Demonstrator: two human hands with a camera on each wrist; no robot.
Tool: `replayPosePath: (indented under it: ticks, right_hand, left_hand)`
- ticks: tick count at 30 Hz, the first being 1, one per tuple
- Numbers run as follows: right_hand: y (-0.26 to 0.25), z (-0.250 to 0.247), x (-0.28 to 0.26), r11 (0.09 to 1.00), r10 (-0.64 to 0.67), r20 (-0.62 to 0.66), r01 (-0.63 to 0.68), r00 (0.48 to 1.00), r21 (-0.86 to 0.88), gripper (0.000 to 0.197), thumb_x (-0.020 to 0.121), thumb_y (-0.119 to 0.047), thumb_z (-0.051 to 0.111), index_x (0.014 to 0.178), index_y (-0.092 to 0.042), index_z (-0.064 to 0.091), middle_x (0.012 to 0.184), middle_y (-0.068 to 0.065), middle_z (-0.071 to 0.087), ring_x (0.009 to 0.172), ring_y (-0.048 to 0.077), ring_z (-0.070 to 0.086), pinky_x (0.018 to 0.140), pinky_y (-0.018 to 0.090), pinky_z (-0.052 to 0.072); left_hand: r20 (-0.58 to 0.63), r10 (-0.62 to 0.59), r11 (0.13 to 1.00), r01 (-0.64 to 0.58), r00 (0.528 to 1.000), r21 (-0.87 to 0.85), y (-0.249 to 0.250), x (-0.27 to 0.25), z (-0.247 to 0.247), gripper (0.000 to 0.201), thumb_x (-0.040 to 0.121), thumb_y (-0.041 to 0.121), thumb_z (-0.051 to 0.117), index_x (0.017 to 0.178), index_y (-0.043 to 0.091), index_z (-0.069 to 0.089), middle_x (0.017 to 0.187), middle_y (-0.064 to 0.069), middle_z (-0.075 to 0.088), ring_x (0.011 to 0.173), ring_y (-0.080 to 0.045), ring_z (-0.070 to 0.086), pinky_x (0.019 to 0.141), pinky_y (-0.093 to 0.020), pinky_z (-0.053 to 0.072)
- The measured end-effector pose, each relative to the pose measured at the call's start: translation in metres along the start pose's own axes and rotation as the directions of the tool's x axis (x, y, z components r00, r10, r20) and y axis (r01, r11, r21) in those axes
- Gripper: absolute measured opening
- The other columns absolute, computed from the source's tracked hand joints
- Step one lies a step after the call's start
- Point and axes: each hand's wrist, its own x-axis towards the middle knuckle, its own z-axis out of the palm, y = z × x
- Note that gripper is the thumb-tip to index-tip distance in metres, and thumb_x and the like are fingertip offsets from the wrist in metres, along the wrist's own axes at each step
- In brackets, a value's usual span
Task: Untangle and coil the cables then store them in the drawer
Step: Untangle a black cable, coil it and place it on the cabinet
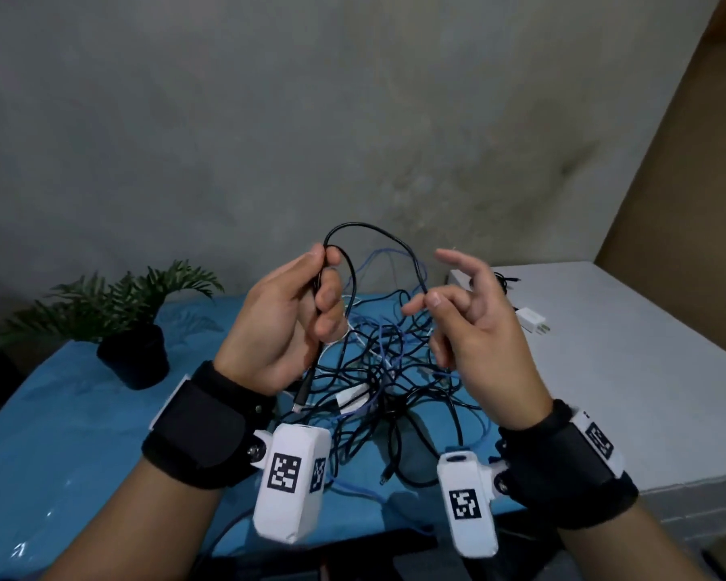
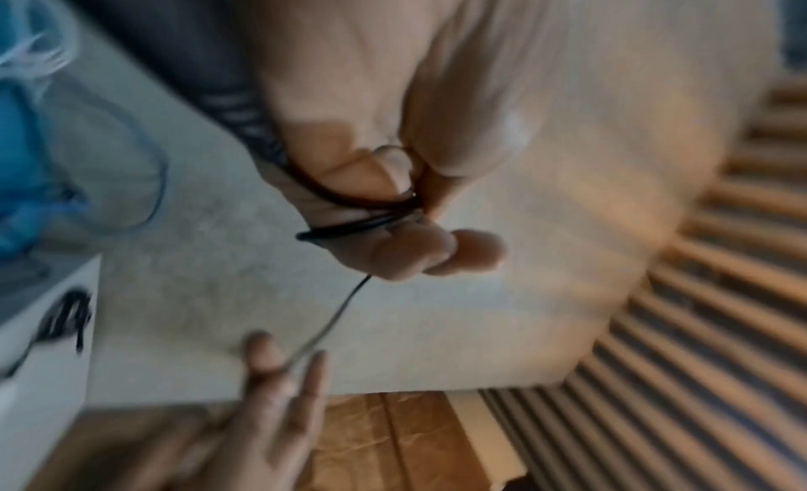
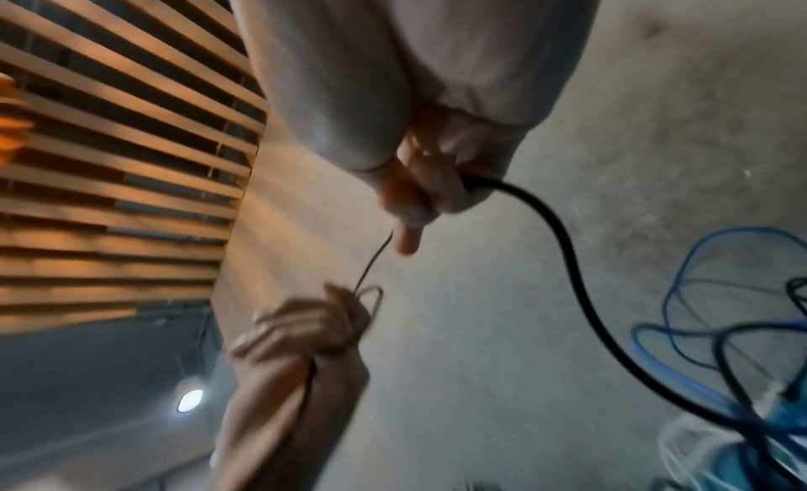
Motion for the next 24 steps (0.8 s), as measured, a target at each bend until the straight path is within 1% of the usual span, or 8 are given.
replayPosePath:
  ticks: [6,9,13,16,17,19,22,24]
  right_hand:
    - [0.019,0.005,0.004,0.996,0.043,-0.02,-0.045,0.999,-0.079,0.022,0.106,-0.013,0.048,0.121,-0.022,0.061,0.083,0.003,0.067,0.044,0.012,0.036,0.042,0.021,0.033]
    - [0.013,0.0,0.004,0.986,0.091,0.131,-0.071,0.987,-0.154,0.026,0.106,-0.015,0.051,0.125,-0.024,0.066,0.079,-0.001,0.066,0.049,0.014,0.041,0.048,0.024,0.036]
    - [0.007,0.003,-0.001,0.968,0.202,0.408,-0.118,0.89,-0.222,0.045,0.103,-0.015,0.056,0.139,-0.043,0.054,0.073,0.005,0.065,0.056,0.026,0.06,0.06,0.034,0.054]
    - [0.006,0.003,0.002,0.957,0.228,0.46,-0.111,0.858,-0.267,0.049,0.103,-0.01,0.054,0.141,-0.042,0.054,0.07,0.003,0.064,0.061,0.027,0.067,0.07,0.036,0.059]
    - [0.006,0.003,0.003,0.953,0.223,0.467,-0.091,0.856,-0.288,0.045,0.102,-0.008,0.052,0.136,-0.038,0.059,0.076,0.003,0.067,0.062,0.029,0.067,0.07,0.037,0.058]
    - [0.004,0.005,0.006,0.959,0.207,0.471,-0.083,0.857,-0.271,0.032,0.097,-0.003,0.049,0.116,-0.025,0.062,0.101,0.007,0.072,0.062,0.037,0.061,0.062,0.045,0.054]
    - [0.003,0.008,0.007,0.979,0.191,0.416,-0.139,0.889,-0.151,0.02,0.095,0.004,0.045,0.099,-0.015,0.039,0.085,0.011,0.067,0.053,0.026,0.048,0.053,0.043,0.041]
    - [0.002,0.011,0.007,0.989,0.146,0.401,-0.119,0.904,-0.092,0.019,0.089,-0.001,0.046,0.097,-0.016,0.037,0.075,0.011,0.063,0.049,0.021,0.042,0.048,0.031,0.036]
  left_hand:
    - [0.113,0.018,0.971,0.009,0.993,-0.239,-0.01,0.006,0.005,0.046,0.107,0.029,0.03,0.144,0.007,0.047,0.074,0.012,0.063,0.038,-0.005,0.042,0.043,-0.014,0.036]
    - [0.059,0.053,0.962,-0.035,0.997,-0.272,-0.015,0.009,0.009,0.053,0.104,0.03,0.035,0.152,0.009,0.04,0.089,0.012,0.074,0.047,-0.004,0.051,0.051,-0.019,0.049]
    - [-0.029,0.16,0.976,-0.163,0.987,-0.146,-0.014,0.015,0.005,0.046,0.11,0.026,0.029,0.153,0.011,0.035,0.089,0.007,0.076,0.067,-0.01,0.072,0.066,-0.027,0.06]
    - [-0.028,0.234,0.944,-0.22,0.972,0.247,-0.015,0.014,-0.003,0.049,0.111,0.025,0.028,0.159,0.016,0.022,0.091,-0.003,0.076,0.08,-0.022,0.076,0.074,-0.033,0.061]
    - [0.006,0.25,0.865,-0.226,0.968,0.447,-0.018,0.012,-0.006,0.051,0.111,0.024,0.029,0.161,0.019,0.018,0.094,-0.005,0.077,0.083,-0.024,0.076,0.074,-0.032,0.061]
    - [0.133,0.259,0.562,-0.261,0.957,0.785,-0.027,0.009,-0.009,0.053,0.111,0.025,0.034,0.161,0.027,0.017,0.095,0.001,0.076,0.082,-0.017,0.075,0.076,-0.031,0.06]
    - [0.278,0.224,0.002,-0.286,0.934,0.958,-0.029,0.011,-0.008,0.05,0.109,0.03,0.038,0.158,0.033,0.027,0.072,0.02,0.062,0.064,0.005,0.061,0.066,-0.019,0.046]
    - [0.298,0.154,-0.065,-0.291,0.942,0.954,-0.024,0.013,-0.01,0.035,0.108,0.029,0.043,0.141,0.027,0.054,0.062,0.013,0.055,0.058,0.001,0.053,0.059,-0.018,0.04]
